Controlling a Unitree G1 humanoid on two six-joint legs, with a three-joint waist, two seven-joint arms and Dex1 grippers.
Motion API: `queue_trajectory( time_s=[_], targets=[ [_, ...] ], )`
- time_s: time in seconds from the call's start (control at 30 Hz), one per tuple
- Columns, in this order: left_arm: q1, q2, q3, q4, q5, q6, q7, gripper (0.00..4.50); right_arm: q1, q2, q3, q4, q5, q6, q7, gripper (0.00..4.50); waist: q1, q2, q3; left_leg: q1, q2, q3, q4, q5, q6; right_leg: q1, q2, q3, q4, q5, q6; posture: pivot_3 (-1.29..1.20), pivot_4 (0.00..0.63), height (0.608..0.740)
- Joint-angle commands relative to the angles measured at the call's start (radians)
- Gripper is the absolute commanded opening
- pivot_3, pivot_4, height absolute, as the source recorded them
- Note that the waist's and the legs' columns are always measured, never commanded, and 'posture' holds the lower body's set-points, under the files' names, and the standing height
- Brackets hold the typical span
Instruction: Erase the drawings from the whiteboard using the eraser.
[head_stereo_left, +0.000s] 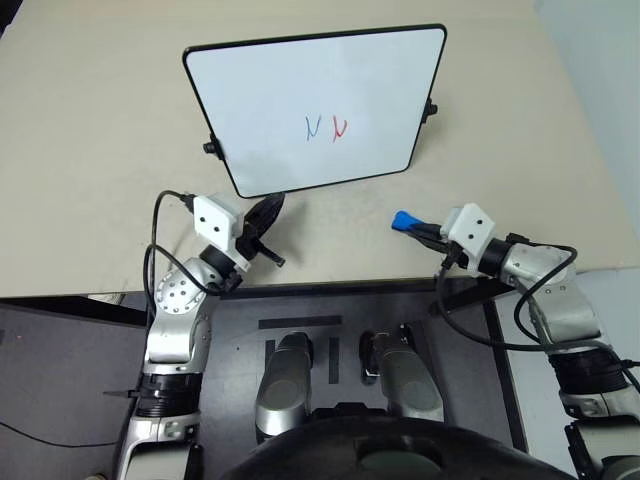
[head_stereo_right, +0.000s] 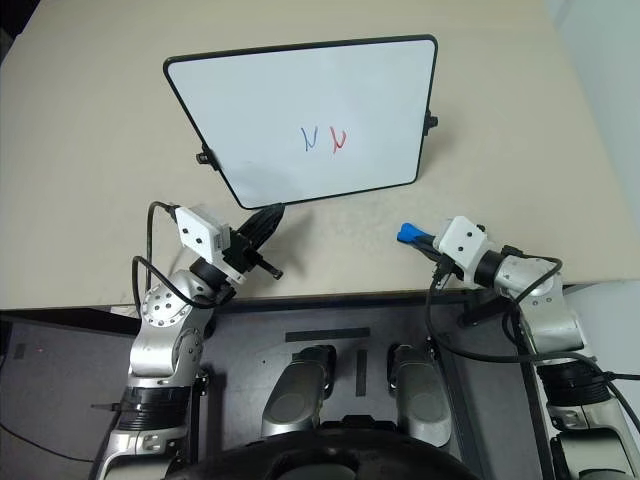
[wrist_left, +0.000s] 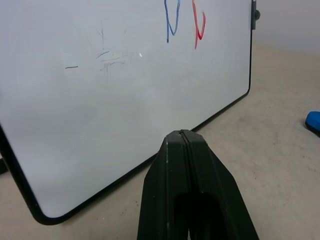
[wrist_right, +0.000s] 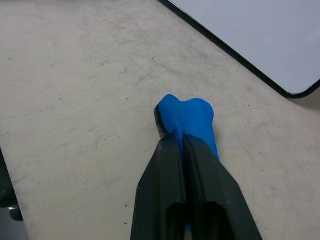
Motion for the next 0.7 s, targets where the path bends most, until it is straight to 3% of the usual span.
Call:
queue_trajectory(
  time_s=[0.03, 0.2, 0.33, 0.47, 0.7],
  targets=[
    [-0.017, -0.003, -0.004, -0.01, -0.005, -0.017, -0.006, 0.0, -0.015, 0.0, -0.012, 0.005, -0.019, -0.022, -0.023, 0.03, 0.0, 0.0, 0.0, 0.0, 0.0, 0.0, 0.0, 0.0, 0.0, 0.0, 0.0, 0.0, 0.0, 0.0, 0.0, 0.0, 0.15, 0.74],
    [-0.026, -0.002, -0.004, -0.001, -0.005, -0.019, -0.009, 0.0, -0.085, 0.02, -0.015, -0.067, 0.0, -0.051, -0.021, 0.03, -0.001, 0.0, 0.0, 0.0, 0.0, 0.0, 0.0, 0.001, 0.0, 0.0, 0.0, 0.0, 0.0, -0.001, 0.002, 0.0, 0.15, 0.74],
    [-0.033, -0.001, -0.004, 0.011, -0.006, -0.021, -0.014, 0.0, -0.235, 0.081, 0.028, -0.07, -0.04, -0.165, -0.034, 0.03, -0.01, 0.0, 0.0, 0.0, 0.0, 0.0, 0.0, 0.001, -0.001, -0.002, 0.001, 0.0, 0.001, 0.0, 0.001, 0.0, 0.15, 0.74],
    [-0.047, -0.008, -0.01, 0.028, 0.0, -0.025, -0.017, 0.0, -0.383, 0.139, 0.093, 0.081, -0.149, -0.37, -0.07, 0.03, -0.01, 0.0, 0.0, 0.0, 0.001, -0.001, -0.001, 0.001, -0.001, -0.003, 0.001, 0.0, 0.001, 0.005, -0.008, 0.0, 0.15, 0.74],
    [-0.048, -0.027, -0.017, 0.031, 0.008, -0.039, -0.008, 0.0, -0.567, 0.202, 0.152, 0.493, -0.295, -0.679, -0.184, 0.03, 0.002, 0.0, 0.0, -0.006, 0.0, -0.001, 0.0, -0.001, 0.0, -0.011, -0.003, 0.0, 0.005, 0.005, -0.01, 0.0, 0.15, 0.74]
  ],
)
